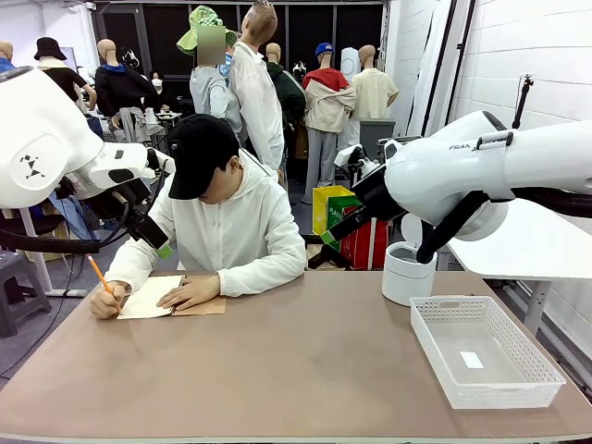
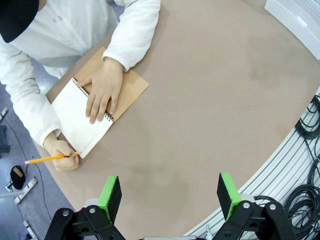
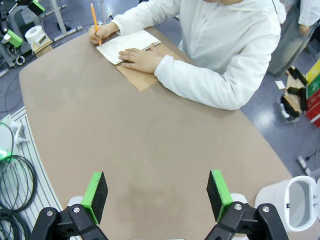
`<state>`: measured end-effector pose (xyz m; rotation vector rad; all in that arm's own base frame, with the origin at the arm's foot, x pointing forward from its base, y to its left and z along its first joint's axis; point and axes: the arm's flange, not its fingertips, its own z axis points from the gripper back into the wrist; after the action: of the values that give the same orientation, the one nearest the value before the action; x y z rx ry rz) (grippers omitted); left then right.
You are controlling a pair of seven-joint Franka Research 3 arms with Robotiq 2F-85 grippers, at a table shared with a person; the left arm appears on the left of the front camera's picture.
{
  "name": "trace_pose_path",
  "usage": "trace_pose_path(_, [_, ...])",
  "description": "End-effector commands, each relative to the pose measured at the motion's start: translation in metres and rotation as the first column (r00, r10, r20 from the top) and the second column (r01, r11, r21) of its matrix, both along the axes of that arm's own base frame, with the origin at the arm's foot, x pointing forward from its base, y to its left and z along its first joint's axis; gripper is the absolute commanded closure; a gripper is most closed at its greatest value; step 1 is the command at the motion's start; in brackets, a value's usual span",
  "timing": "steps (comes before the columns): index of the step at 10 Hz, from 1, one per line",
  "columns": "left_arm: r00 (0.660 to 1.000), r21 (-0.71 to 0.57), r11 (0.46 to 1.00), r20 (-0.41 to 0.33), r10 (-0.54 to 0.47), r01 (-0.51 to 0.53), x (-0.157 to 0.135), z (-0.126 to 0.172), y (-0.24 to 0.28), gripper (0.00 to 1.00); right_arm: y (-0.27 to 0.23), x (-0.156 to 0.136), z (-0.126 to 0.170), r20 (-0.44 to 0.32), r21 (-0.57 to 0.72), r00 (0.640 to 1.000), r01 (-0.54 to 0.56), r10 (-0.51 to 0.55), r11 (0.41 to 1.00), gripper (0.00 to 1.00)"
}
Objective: Sort the paper based on its condition.
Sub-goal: If a person hands you a paper, place it in the Organizing basket , and if it's crumpled, put it in the Trash can.
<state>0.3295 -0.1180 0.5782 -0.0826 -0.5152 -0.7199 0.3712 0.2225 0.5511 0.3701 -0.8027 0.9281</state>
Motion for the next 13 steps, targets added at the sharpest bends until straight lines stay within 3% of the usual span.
trace_pose_path(1, [1.0, -0.013, 1.0, -0.004, -0.014, 0.014, -0.0002, 0.0005, 0.0006, 0.0, 0.0009, -0.0007, -0.0006, -0.005, 0.001, 1.0, 0.006, -0.006, 1.0, 0.0])
trace_pose_path(13, [1.0, -0.013, 1.0, -0.004, -0.014, 0.014, -0.0002, 0.0005, 0.0006, 0.0, 0.0009, -0.0007, -0.0006, -0.005, 0.001, 1.0, 0.006, -0.006, 1.0, 0.0])
